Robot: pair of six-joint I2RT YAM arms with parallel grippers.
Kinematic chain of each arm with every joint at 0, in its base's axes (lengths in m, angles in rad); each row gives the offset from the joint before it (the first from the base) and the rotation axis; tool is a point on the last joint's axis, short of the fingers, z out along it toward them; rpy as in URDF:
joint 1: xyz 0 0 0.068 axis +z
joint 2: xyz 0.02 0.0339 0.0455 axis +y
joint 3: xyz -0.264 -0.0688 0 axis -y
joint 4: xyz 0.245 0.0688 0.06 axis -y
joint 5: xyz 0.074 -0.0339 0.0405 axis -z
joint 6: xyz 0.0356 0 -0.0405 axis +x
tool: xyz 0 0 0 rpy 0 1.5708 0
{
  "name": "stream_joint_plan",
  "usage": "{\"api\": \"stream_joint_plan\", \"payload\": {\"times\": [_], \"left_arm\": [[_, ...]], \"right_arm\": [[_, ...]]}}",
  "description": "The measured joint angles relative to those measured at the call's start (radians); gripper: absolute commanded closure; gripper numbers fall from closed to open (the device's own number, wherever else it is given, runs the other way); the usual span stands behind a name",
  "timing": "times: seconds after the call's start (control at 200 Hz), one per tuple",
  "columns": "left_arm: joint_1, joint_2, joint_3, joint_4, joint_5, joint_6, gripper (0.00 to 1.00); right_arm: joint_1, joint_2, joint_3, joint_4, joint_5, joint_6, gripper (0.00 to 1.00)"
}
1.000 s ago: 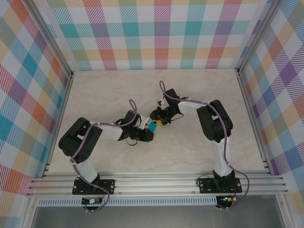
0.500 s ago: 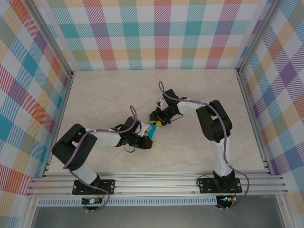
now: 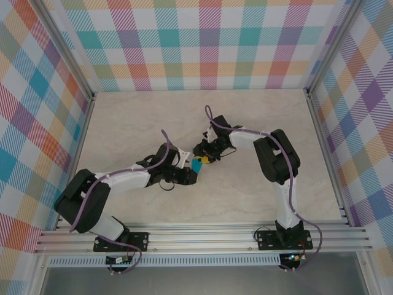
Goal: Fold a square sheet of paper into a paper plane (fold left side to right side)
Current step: Fold the wing for the fifth time at the center of the table.
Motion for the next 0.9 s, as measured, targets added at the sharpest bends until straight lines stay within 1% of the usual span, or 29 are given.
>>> {"api": "stream_joint_plan", "payload": {"times": [0.175, 0.325, 0.49, 0.655, 0.725, 0.9], "left_arm": [[0.001, 0.119, 0.039, 0.024, -0.012, 0.0, 0.8], [0.001, 0.183, 0.042, 0.04, -0.029, 0.0, 0.83], [0.001, 0.195, 0.046, 0.041, -0.034, 0.002, 0.88], [0.001, 0.195, 0.036, 0.053, -0.043, 0.004, 0.92], [0.001, 0.192, 0.026, 0.068, -0.043, 0.004, 0.92], [0.001, 0.187, 0.013, 0.09, -0.046, 0.004, 0.93]], "right_arm": [[0.0, 0.0, 0.0, 0.0, -0.002, 0.0, 0.62], [0.0, 0.0, 0.0, 0.001, -0.003, 0.0, 0.64], [-0.003, 0.0, -0.004, 0.001, 0.003, -0.003, 0.77], [-0.004, -0.029, -0.036, 0.001, 0.014, -0.008, 0.85], [-0.004, -0.063, -0.061, 0.001, 0.013, -0.008, 0.87], [-0.002, -0.135, -0.137, 0.047, -0.01, -0.006, 0.88]]}}
